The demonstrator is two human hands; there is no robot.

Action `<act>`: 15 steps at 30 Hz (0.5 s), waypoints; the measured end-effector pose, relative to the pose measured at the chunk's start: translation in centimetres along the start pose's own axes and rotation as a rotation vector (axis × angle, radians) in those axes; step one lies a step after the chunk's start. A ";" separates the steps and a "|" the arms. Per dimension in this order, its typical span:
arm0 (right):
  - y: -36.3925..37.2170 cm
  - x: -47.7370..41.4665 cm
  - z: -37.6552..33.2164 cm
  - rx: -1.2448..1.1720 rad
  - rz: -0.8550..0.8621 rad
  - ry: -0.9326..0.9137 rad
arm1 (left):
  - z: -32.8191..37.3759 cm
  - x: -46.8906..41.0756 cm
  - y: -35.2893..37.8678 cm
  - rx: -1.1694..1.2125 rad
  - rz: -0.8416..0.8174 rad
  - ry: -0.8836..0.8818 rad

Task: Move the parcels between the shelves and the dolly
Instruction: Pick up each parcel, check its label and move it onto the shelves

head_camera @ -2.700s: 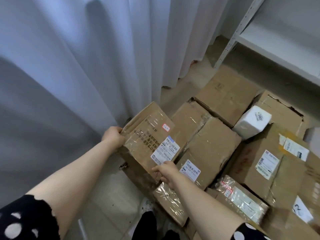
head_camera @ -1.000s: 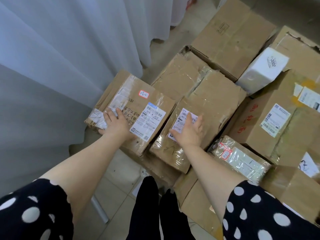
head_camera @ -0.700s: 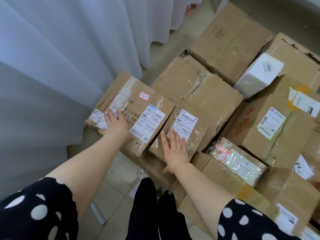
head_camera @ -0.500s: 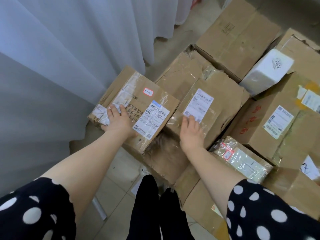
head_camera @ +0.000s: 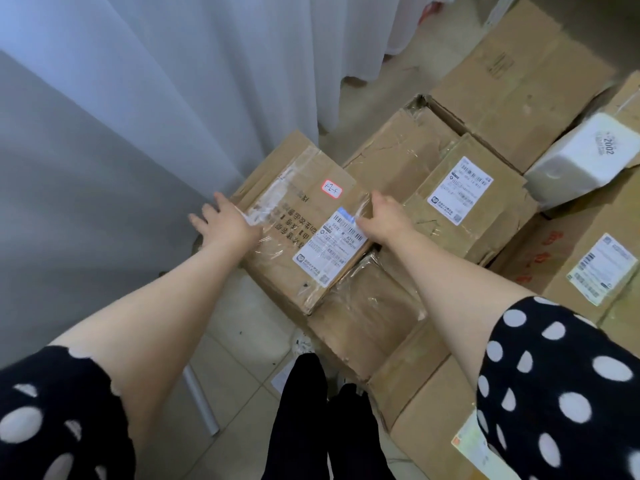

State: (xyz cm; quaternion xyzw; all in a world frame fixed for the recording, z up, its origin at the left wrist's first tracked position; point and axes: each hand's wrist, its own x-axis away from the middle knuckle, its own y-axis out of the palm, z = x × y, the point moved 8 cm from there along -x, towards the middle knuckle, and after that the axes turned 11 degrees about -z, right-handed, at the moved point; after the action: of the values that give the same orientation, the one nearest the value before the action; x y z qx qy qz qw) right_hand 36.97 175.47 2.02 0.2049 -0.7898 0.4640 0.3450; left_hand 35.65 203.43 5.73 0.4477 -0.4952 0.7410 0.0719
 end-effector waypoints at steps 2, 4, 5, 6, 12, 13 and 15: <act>0.7 0.5 0.3 0.045 -0.021 0.035 | -1.4 -1.0 0.3 -0.007 -0.049 -0.014; 1.8 1.6 1.1 0.066 -0.031 0.062 | -2.0 -0.7 0.9 -0.040 -0.072 0.016; 2.4 2.2 1.7 0.067 -0.024 0.074 | -1.9 -0.1 1.2 -0.047 -0.077 0.041; 2.8 2.9 2.1 0.072 -0.014 0.082 | -1.7 0.6 1.4 -0.046 -0.074 0.067; 3.0 4.8 4.1 0.010 -0.009 0.109 | -0.1 2.6 -1.3 0.123 0.034 0.190; 2.5 4.9 4.3 -0.009 0.029 0.099 | -0.1 2.5 -1.8 0.189 0.029 0.175; 1.3 5.5 4.3 -0.038 0.113 0.090 | -0.3 2.6 -2.3 0.253 0.005 0.151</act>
State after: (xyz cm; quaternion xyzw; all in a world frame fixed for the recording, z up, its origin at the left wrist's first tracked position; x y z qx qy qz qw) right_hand 30.89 172.29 3.87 0.1323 -0.7925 0.4762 0.3574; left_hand 35.25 203.94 9.18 0.3949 -0.3920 0.8293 0.0502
